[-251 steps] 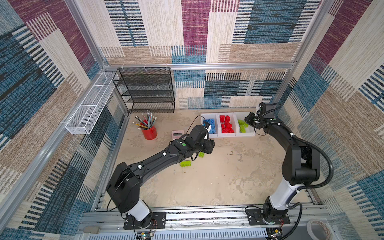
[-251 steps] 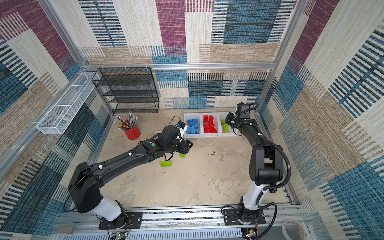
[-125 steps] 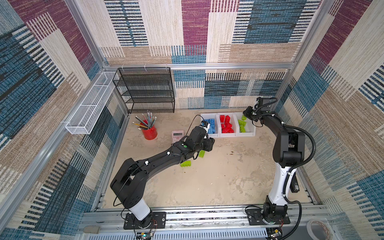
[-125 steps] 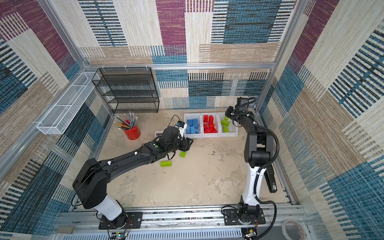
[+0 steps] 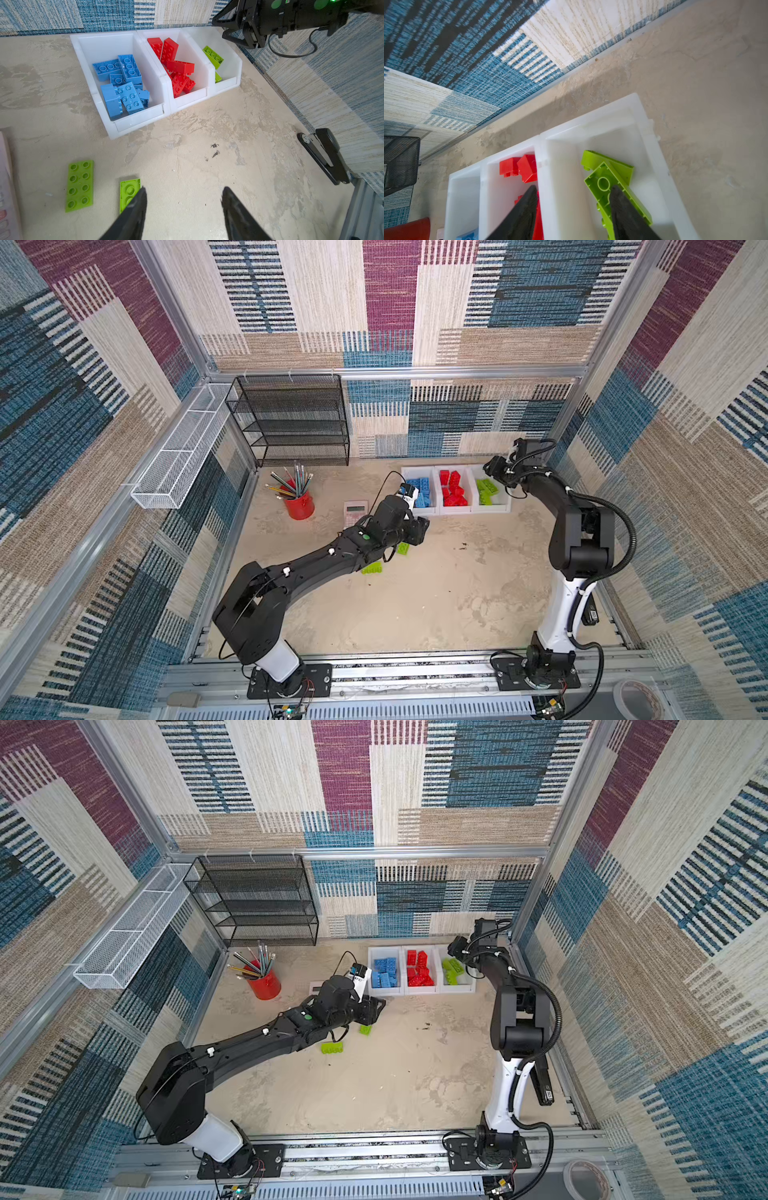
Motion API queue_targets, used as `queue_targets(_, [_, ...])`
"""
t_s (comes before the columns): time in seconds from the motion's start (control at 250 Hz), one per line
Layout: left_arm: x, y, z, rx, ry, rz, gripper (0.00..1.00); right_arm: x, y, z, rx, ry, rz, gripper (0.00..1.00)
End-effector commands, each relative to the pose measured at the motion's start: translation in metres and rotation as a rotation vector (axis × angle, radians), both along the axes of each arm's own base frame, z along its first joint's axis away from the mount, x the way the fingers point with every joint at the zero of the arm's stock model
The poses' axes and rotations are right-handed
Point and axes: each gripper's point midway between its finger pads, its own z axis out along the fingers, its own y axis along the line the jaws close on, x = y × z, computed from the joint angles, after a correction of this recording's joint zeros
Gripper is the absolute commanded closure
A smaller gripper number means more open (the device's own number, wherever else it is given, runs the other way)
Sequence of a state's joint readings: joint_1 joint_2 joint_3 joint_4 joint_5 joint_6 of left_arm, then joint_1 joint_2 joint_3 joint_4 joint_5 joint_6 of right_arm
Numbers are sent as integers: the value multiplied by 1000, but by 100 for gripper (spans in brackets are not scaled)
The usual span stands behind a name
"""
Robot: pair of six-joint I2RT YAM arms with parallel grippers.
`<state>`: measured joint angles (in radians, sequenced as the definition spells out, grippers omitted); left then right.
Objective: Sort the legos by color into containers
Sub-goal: 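Grasp the green 2x4 plate by the calculator with the right gripper while the left lowers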
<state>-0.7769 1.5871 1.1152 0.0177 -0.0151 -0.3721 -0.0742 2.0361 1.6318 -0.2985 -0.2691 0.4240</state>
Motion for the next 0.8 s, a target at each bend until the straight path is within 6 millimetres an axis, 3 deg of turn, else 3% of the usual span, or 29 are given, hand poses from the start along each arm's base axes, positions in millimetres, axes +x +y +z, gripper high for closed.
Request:
queue_targets(0.0, [-6, 3, 12, -46, -13, -2, 41, -8, 5, 24, -33, -46, 30, 39])
queue_targets(0.048, [-9, 7, 15, -49, -16, 6, 41, -12, 13, 39, -52, -73, 57, 33])
queue_targets(0.112, [-13, 15, 18, -53, -18, 20, 40, -26, 30, 43, -86, -80, 96, 21])
queue_targets(0.184, [-18, 24, 21, -59, -19, 38, 40, -40, 51, 51, -127, -101, 139, 15])
queue_targets(0.432, [-38, 74, 12, -7, -42, 143, 40, -99, 146, 55, -173, -117, 314, 10])
queue_targets(0.632, [-55, 118, -11, 34, -53, 252, 39, -136, 210, 29, -200, -77, 452, 8])
queue_targets(0.792, [-63, 142, -19, 39, -81, 316, 40, -143, 253, 0, -224, -27, 459, 9])
